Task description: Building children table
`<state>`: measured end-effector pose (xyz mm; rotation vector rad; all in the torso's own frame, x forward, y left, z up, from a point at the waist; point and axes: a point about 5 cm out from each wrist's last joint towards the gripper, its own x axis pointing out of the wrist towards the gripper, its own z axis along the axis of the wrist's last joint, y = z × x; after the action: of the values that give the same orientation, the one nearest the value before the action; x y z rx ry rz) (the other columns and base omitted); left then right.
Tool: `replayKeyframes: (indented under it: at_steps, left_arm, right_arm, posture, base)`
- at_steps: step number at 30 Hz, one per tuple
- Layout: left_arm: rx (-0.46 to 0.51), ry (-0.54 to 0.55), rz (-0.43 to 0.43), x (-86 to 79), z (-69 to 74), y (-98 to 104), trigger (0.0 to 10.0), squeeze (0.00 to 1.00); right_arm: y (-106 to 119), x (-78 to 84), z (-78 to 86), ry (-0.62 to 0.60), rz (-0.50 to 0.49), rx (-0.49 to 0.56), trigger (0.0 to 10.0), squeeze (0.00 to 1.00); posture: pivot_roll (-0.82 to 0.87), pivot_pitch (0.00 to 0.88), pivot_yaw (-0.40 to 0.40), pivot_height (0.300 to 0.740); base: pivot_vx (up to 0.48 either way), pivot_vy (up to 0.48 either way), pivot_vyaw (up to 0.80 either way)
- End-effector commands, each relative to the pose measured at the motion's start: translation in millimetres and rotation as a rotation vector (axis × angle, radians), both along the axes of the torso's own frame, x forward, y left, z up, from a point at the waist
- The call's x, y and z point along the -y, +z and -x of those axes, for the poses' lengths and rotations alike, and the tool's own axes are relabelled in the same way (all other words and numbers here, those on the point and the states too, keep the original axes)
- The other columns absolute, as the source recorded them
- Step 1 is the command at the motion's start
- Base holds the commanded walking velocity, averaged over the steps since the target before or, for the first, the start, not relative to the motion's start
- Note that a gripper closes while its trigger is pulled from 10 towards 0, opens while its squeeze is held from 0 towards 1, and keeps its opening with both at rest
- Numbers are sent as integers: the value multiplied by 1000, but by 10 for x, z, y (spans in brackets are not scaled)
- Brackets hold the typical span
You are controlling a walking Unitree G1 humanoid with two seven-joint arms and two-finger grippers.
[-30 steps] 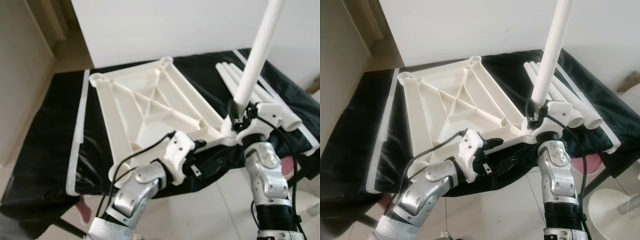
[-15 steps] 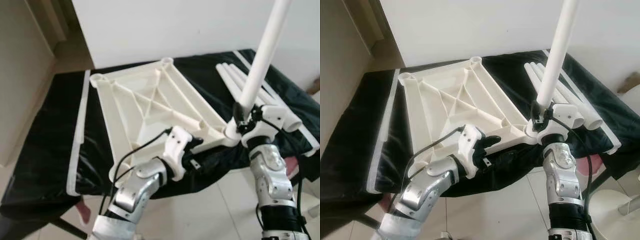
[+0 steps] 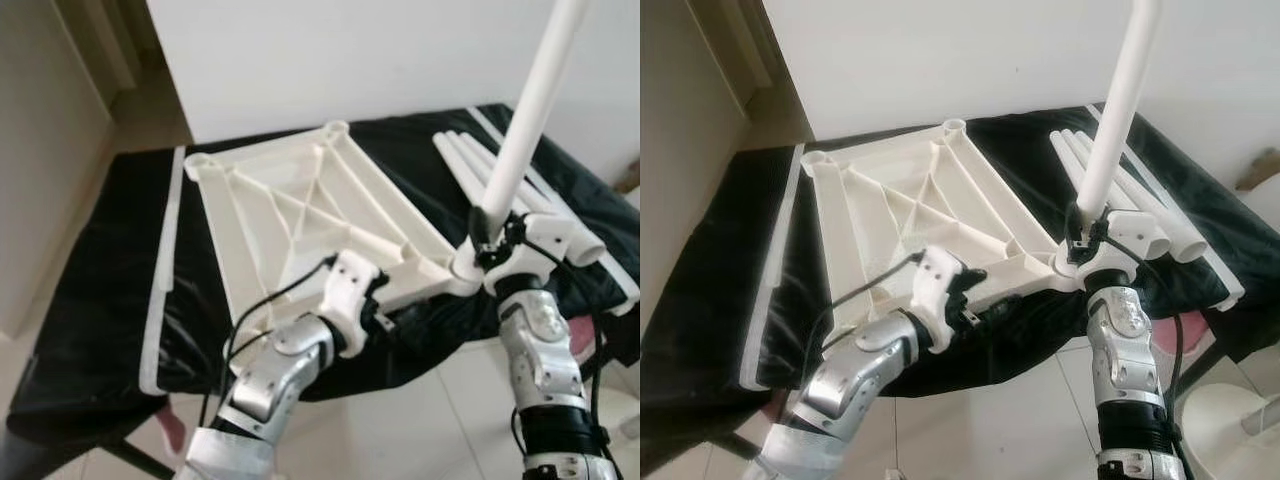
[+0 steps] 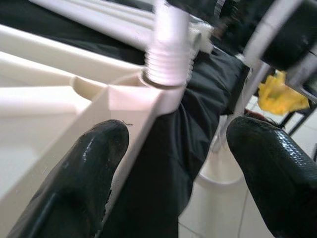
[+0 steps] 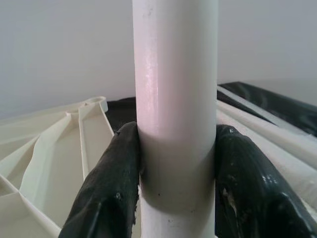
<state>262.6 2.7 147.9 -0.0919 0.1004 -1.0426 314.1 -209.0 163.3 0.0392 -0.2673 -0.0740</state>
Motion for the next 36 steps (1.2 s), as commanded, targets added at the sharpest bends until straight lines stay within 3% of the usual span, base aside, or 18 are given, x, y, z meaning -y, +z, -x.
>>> replayKeyframes:
  at_steps: [1,9,11,13,16,21,27,36]
  left_arm:
    - [11,-84,-23,9,39,-2,10000,0]
    - [40,-67,-22,-6,17,47,10000,0]
    - [71,-72,-42,-7,18,63,10000,0]
    - [87,-59,-46,-11,-5,83,10000,0]
    - [87,-57,-45,-12,-9,85,10000,0]
    - [89,-31,-33,-55,-42,128,10000,0]
    - [92,-19,-16,-75,-47,168,10000,0]
    - [97,-12,-3,-97,-53,204,10000,0]
  right_arm:
    - [-123,27,-12,-14,4,-56,10000,0]
    - [-150,102,-36,-30,-6,-57,10000,0]
    - [-129,74,-33,-2,10,-34,10000,0]
    - [-90,-14,9,56,97,20,10000,0]
    - [-85,-27,17,64,108,29,10000,0]
    - [-199,-196,188,165,195,55,10000,0]
    - [-339,-178,290,146,229,38,10000,0]
    - [-480,-104,441,103,200,30,10000,0]
  posture:
    - [-46,0,70,740]
    - [-32,0,55,740]
    - [-30,0,54,740]
    - [-30,0,54,740]
    - [-30,0,54,740]
    - [-24,0,55,740]
    - [-16,0,57,740]
    - [-19,0,68,740]
  base:
    - [0,0,0]
    - [0,0,0]
    - [0,0,0]
    - [0,0,0]
    - [0,0,0]
    - [0,0,0]
    - [0,0,0]
    - [0,0,0]
